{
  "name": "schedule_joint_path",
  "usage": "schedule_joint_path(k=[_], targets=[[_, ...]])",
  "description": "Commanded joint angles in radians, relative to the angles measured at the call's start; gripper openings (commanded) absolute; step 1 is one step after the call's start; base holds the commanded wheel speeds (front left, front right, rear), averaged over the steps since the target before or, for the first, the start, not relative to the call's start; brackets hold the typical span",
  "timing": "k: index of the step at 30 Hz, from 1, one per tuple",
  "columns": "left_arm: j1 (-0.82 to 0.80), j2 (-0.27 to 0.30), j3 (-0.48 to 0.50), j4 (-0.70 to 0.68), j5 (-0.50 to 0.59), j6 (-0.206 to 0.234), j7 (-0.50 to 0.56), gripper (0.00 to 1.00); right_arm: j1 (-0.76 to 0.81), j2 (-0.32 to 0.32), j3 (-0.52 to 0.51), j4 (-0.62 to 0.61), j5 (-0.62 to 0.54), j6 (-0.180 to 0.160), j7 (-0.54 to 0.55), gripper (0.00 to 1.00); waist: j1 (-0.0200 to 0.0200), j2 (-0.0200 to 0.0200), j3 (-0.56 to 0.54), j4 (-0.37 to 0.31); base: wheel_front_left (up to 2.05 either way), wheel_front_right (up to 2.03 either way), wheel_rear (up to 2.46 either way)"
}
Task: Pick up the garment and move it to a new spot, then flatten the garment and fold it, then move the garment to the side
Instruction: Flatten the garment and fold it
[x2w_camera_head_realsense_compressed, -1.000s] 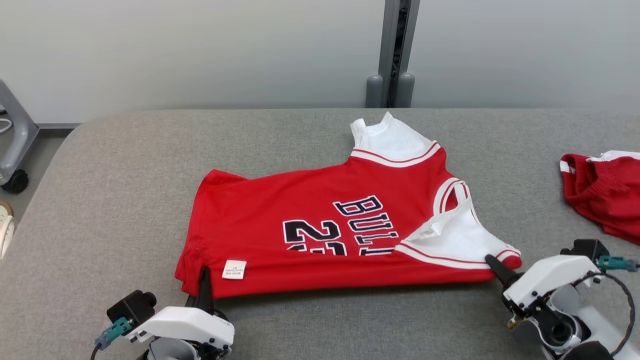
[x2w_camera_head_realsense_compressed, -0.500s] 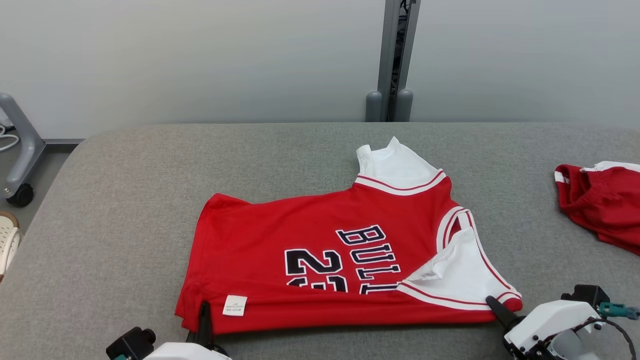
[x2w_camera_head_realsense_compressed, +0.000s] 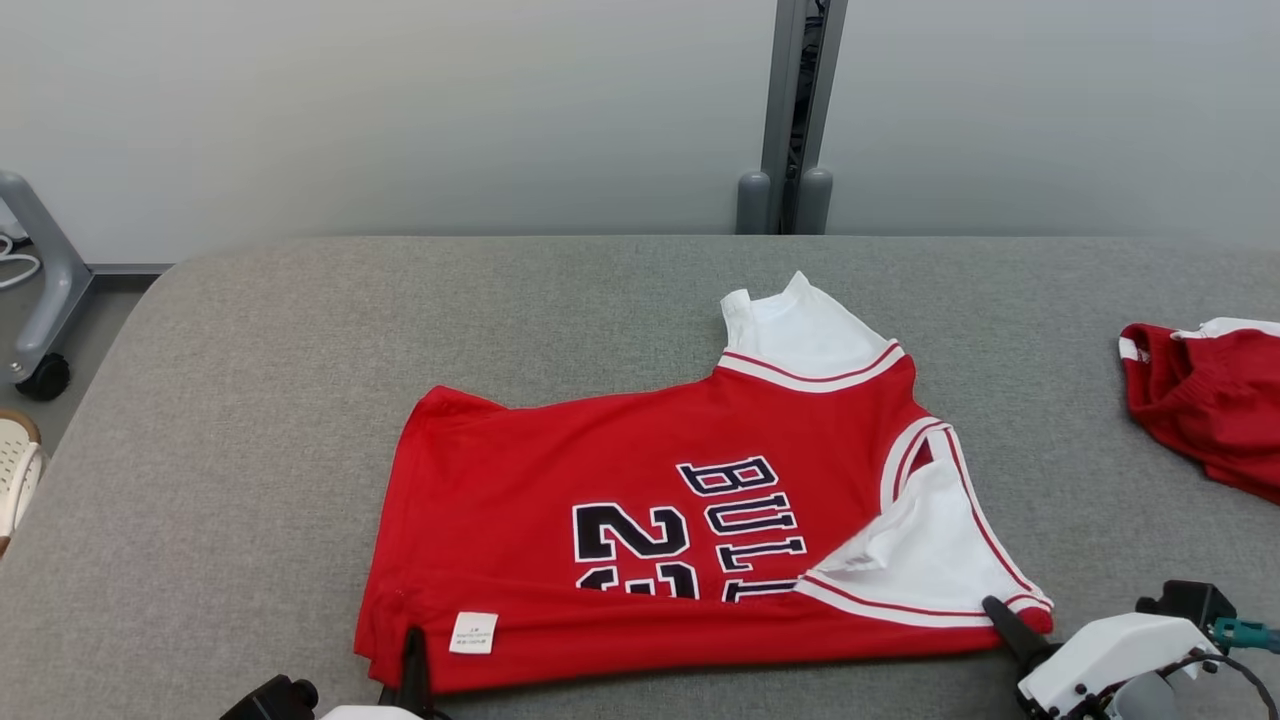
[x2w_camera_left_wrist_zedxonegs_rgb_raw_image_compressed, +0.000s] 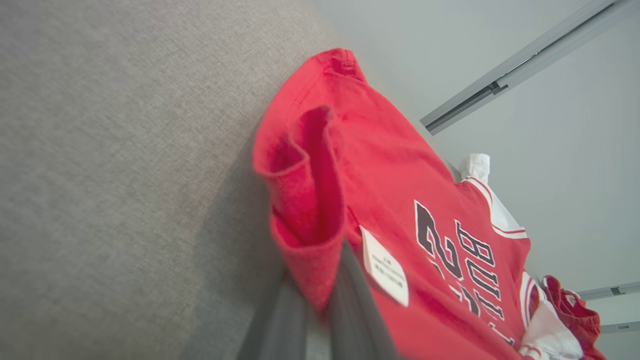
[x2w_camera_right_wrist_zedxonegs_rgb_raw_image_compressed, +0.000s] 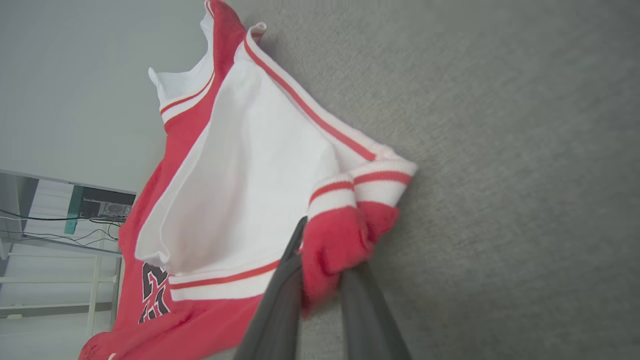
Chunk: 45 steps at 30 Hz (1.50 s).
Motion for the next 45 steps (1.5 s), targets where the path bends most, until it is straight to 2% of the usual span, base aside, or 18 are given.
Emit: schedule_joint_path(k=[1, 2, 3, 6, 7, 8, 14, 18, 21, 25, 26, 28, 32, 39, 45], targets=[[-0.004, 0.011, -0.001, 0.008, -0.005, 0.013, -0.002, 0.0, 0.008, -0.006, -0.023, -0.004, -0.027, 0.0, 0.002, 1.0, 0.0, 0.0, 0.0, 0.002, 0.0, 0.0, 0.0], [-0.006, 0.01, -0.005, 0.012, -0.006, 0.015, -0.002, 0.1, 0.006, -0.003, -0.035, -0.008, -0.039, 0.0, -0.001, 1.0, 0.0, 0.0, 0.001, 0.002, 0.0, 0.0, 0.0], [-0.008, 0.01, -0.007, 0.014, -0.007, 0.02, -0.002, 0.27, 0.004, -0.001, -0.048, -0.011, -0.053, 0.0, -0.004, 1.0, 0.0, 0.0, 0.0, 0.002, 0.0, 0.0, 0.0], [-0.005, 0.008, -0.006, 0.024, -0.016, 0.034, -0.002, 0.49, -0.003, 0.005, -0.09, -0.023, -0.093, 0.0, -0.012, 1.0, 0.0, 0.0, -0.002, 0.002, 0.0, 0.0, 0.0], [-0.001, 0.008, -0.008, 0.029, -0.018, 0.039, -0.001, 0.89, -0.005, 0.006, -0.105, -0.028, -0.106, 0.0, -0.009, 1.0, 0.0, 0.0, -0.003, 0.001, 0.0, 0.0, 0.0], [0.002, 0.008, -0.012, 0.033, -0.022, 0.042, -0.001, 1.0, -0.007, 0.007, -0.118, -0.034, -0.122, 0.0, -0.007, 1.0, 0.0, 0.0, -0.004, 0.0, 0.0, 0.0, 0.0], [-0.003, 0.009, 0.023, 0.019, 0.007, 0.057, -0.001, 1.0, -0.016, 0.002, -0.191, -0.073, -0.219, 0.0, -0.015, 1.0, 0.0, 0.0, -0.003, -0.003, 0.0, 0.0, 0.0], [-0.021, 0.019, 0.084, -0.026, 0.108, 0.068, -0.001, 1.0, -0.028, -0.005, -0.221, -0.153, -0.338, 0.0, -0.047, 1.0, 0.0, 0.0, 0.001, -0.002, 0.0, 0.0, 0.0], [-0.029, 0.033, 0.119, -0.083, 0.236, 0.074, -0.001, 1.0, -0.032, -0.006, -0.228, -0.235, -0.42, 0.0, -0.078, 1.0, 0.0, 0.0, 0.004, -0.003, 0.0, 0.0, 0.0], [-0.042, 0.03, 0.16, -0.16, 0.396, 0.055, -0.001, 1.0, -0.026, -0.028, -0.206, -0.325, -0.562, 0.0, -0.138, 1.0, 0.0, 0.0, 0.01, -0.002, 0.0, 0.0, 0.0], [-0.047, 0.03, 0.175, -0.195, 0.484, 0.053, -0.001, 1.0, -0.019, -0.04, -0.179, -0.356, -0.636, 0.0, -0.174, 1.0, 0.0, 0.0, 0.013, -0.002, 0.0, 0.0, 0.0], [-0.045, 0.028, 0.179, -0.228, 0.579, 0.049, -0.001, 1.0, -0.014, -0.061, -0.154, -0.377, -0.725, 0.0, -0.214, 1.0, 0.0, 0.0, 0.018, -0.003, 0.0, 0.0, 0.0], [-0.033, 0.02, 0.185, -0.256, 0.693, 0.04, -0.001, 1.0, -0.003, -0.039, -0.145, -0.385, -0.808, 0.0, -0.27, 1.0, 0.0, 0.0, 0.027, -0.006, 0.0, 0.0, 0.0], [-0.027, 0.009, 0.198, -0.233, 0.749, 0.028, -0.001, 1.0, -0.005, -0.014, -0.137, -0.362, -0.852, 0.0, -0.303, 1.0, 0.0, 0.0, 0.049, -0.01, 0.0, 0.0, 0.0], [-0.064, 0.008, 0.203, -0.203, 0.739, 0.017, -0.001, 1.0, -0.05, -0.024, -0.124, -0.351, -0.849, 0.0, -0.294, 1.0, 0.0, 0.0, 0.091, -0.011, 0.0, 0.0, 0.0]])
